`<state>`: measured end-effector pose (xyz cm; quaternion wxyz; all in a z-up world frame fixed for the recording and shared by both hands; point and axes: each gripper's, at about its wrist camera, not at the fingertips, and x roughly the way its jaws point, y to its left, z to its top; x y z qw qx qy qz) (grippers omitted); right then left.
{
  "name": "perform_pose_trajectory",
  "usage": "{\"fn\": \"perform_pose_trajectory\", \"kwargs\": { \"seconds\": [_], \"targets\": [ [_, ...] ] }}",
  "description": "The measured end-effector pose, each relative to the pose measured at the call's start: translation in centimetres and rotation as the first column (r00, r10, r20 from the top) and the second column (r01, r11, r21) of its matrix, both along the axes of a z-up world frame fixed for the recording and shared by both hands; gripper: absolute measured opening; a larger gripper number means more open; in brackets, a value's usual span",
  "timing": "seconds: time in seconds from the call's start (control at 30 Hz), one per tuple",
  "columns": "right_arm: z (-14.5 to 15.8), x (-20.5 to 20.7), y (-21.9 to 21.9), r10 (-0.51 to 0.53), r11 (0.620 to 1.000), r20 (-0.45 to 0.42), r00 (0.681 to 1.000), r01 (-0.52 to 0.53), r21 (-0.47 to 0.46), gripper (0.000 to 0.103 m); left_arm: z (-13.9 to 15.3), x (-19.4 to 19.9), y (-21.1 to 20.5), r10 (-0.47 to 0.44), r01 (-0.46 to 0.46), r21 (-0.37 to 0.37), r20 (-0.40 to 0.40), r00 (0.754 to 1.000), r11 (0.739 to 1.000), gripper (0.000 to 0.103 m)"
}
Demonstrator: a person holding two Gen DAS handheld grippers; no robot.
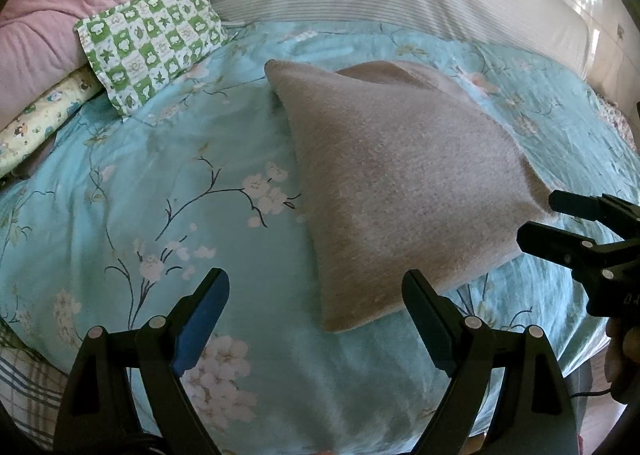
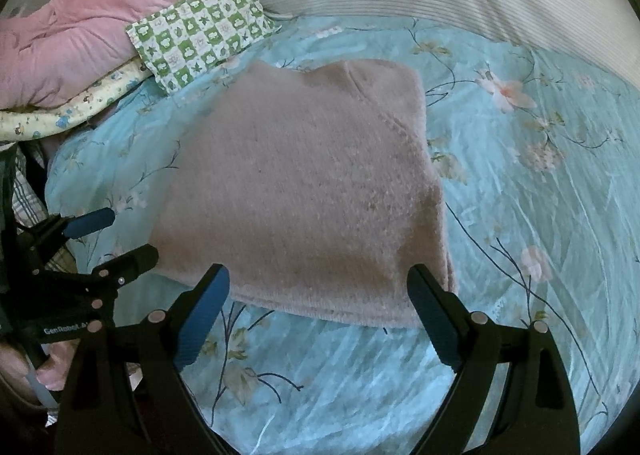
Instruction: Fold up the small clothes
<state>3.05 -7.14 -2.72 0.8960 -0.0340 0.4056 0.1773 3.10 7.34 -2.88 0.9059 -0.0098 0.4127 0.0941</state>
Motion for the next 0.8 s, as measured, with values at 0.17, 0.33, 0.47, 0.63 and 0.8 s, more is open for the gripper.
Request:
{"fn": "perform_pose_trajectory", "kwargs": {
  "seconds": [0.17, 0.33, 0.47, 0.63, 0.8],
  "targets": [
    [0.13, 0.09, 0.26, 0.002, 1.000, 0.002, 1.000, -0.002, 0.005, 0.091, -0.03, 0.15, 0.06, -0.007, 0.007, -0.002, 0.001, 1.000, 1.000, 0.089],
    [0.15, 0.09, 0.46, 0.003, 1.000, 0.004, 1.000, -0.003, 0.005, 0.091, -0.09, 0.24, 0.13, -0.006, 0.006, -0.003, 0.002, 1.000, 1.000, 0.089],
    [0.18, 0.10, 0.48, 0.004, 1.000, 0.004, 1.000, -0.004, 0.004, 0.091, -0.07, 0.20, 0.19, -0.006, 0.006, -0.002, 0.002, 1.000, 1.000, 0.089],
    [0.24, 0.17, 0.73, 0.005, 1.000, 0.005, 1.000, -0.005, 0.004, 0.091, -0.08, 0.15, 0.13, -0.006, 0.006, -0.003, 0.002, 1.000, 1.000, 0.089],
    [0.26, 0.18, 0.73, 0.007, 1.000, 0.005, 1.000, -0.007, 0.005, 0.091, -0.07, 0.16, 0.14, -0.005, 0.005, -0.003, 0.003, 1.000, 1.000, 0.089]
  ]
}}
